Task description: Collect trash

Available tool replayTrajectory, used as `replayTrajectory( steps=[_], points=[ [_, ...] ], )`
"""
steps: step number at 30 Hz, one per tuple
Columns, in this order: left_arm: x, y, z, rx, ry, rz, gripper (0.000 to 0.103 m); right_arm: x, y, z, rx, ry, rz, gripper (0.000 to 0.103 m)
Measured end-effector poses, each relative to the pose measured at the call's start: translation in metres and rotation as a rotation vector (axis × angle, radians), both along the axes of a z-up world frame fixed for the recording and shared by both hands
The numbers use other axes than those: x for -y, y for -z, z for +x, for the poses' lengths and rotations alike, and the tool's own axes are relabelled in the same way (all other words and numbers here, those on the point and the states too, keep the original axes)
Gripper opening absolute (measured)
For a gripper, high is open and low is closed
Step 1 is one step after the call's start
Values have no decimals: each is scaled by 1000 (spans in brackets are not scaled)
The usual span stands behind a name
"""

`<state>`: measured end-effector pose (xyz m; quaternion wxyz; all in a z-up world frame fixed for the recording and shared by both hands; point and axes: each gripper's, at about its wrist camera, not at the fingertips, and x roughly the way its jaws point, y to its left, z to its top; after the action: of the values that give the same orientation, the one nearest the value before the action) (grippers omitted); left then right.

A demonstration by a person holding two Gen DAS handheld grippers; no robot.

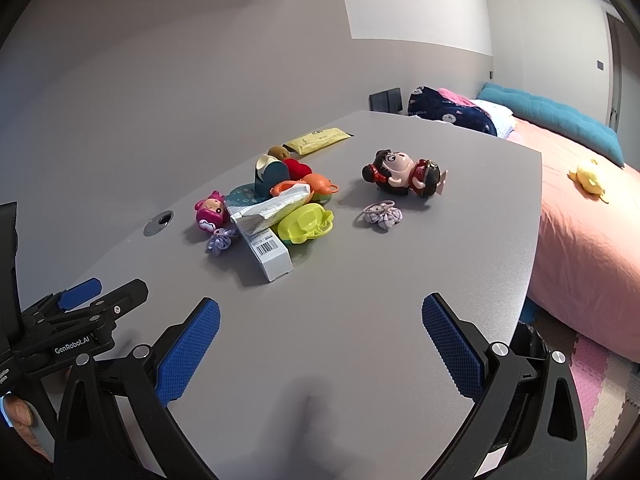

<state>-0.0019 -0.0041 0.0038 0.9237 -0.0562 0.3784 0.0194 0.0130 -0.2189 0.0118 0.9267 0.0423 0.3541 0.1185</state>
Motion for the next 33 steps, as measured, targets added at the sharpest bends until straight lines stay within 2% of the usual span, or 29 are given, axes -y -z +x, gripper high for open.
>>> replayTrajectory(
  steps=[13, 23, 27, 33],
  points=[
    [-1, 2, 0, -5, -4, -3, 97, -1, 4, 1, -8, -5, -3, 101],
    [-2, 13, 7, -41, -12, -15, 97, -2, 10, 14, -36, -28, 2, 101],
    [-2, 13, 14, -51, -9, -40, 97, 0, 9, 23, -49, -41, 18, 101],
    [-2, 12, 31, -70, 5, -30, 97, 1, 3, 40, -51, -83, 63, 101]
  ],
)
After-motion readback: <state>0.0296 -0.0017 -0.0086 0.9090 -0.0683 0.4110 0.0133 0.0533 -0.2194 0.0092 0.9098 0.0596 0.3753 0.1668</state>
